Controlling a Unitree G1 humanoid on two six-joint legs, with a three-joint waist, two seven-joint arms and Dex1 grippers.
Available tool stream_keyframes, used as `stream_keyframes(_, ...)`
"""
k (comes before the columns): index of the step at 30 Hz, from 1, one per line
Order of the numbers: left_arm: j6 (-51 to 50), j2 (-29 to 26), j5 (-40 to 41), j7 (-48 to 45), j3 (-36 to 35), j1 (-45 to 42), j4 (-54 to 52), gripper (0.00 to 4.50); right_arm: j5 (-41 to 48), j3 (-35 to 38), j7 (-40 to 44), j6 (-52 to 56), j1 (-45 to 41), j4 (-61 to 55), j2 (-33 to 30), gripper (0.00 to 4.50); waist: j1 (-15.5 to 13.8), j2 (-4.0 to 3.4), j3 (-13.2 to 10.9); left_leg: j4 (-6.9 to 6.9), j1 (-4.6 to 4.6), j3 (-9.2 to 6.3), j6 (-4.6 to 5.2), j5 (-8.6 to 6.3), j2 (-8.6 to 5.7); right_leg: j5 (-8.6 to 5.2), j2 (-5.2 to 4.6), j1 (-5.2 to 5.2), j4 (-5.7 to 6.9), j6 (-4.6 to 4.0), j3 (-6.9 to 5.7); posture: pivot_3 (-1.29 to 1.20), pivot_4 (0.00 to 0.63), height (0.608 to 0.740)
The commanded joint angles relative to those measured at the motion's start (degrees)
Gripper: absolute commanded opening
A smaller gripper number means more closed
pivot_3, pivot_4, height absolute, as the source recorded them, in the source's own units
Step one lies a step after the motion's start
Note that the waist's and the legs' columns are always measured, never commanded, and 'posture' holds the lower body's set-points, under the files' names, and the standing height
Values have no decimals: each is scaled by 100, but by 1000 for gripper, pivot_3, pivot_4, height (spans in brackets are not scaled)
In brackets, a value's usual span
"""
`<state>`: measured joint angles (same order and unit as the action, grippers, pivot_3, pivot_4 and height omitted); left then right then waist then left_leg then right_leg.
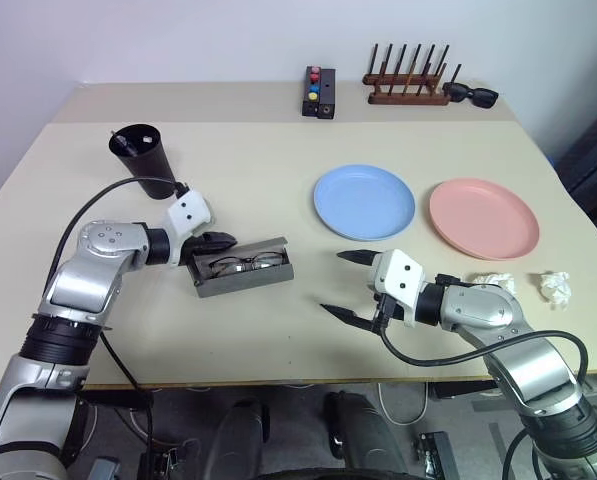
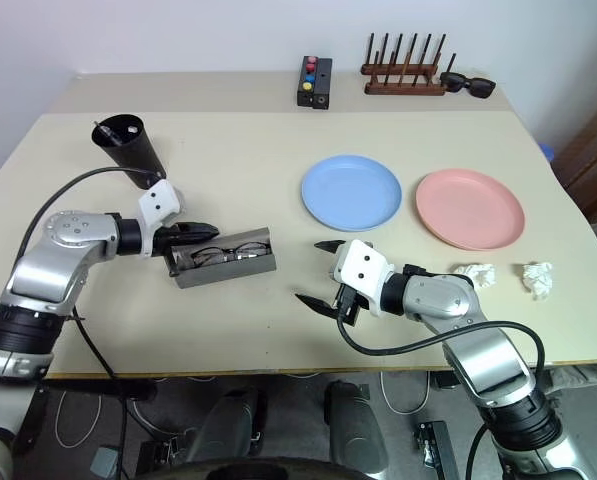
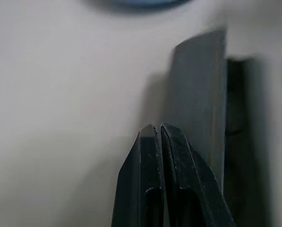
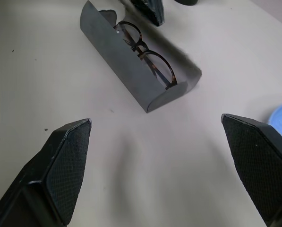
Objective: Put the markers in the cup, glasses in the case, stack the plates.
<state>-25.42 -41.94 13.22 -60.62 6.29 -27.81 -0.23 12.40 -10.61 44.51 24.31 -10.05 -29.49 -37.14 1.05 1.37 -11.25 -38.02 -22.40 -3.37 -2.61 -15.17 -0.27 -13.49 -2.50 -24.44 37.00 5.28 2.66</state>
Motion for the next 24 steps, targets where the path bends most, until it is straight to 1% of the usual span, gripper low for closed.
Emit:
stream_keyframes(1, 114, -75, 139, -179, -51, 168, -414, 133, 20, 39, -1, -73, -37, -141, 33, 4500, 5, 0, 0, 1, 1, 0, 0, 0, 0, 0, 1, 0, 1, 0, 0, 0, 150, 735)
stream_keyframes(6, 84, -187, 120, -393, -11, 395, -662, 133, 17, 14, 14, -79, -40, -132, 40, 4500, -6, 0, 0, 0, 1, 0, 0, 0, 0, -4, 0, 0, 1, -7, 0, 0, 150, 735)
stream_keyframes(10, 251, -332, -12, -490, 77, 551, -676, 133, 8, 1, 24, -107, -28, -120, 45, 4500, -8, 0, 0, 0, 1, 1, 0, 0, -1, -6, -2, 0, 1, -9, 0, 0, 150, 735)
stream_keyframes(14, 407, -354, -55, -502, 61, 638, -640, 133, -9, -1, 47, -135, -50, -75, 47, 4500, -9, -1, 0, 0, 2, 1, 0, 0, -1, -6, -2, 0, 0, -10, 0, 0, 150, 735)
stream_keyframes(24, 228, 50, 810, -313, -658, 283, -622, 133, -99, 176, 42, -289, -202, 189, -26, 4500, -12, -1, 0, 0, 1, 1, 0, 0, -1, -5, -2, 0, 1, -8, 0, 0, 150, 735)
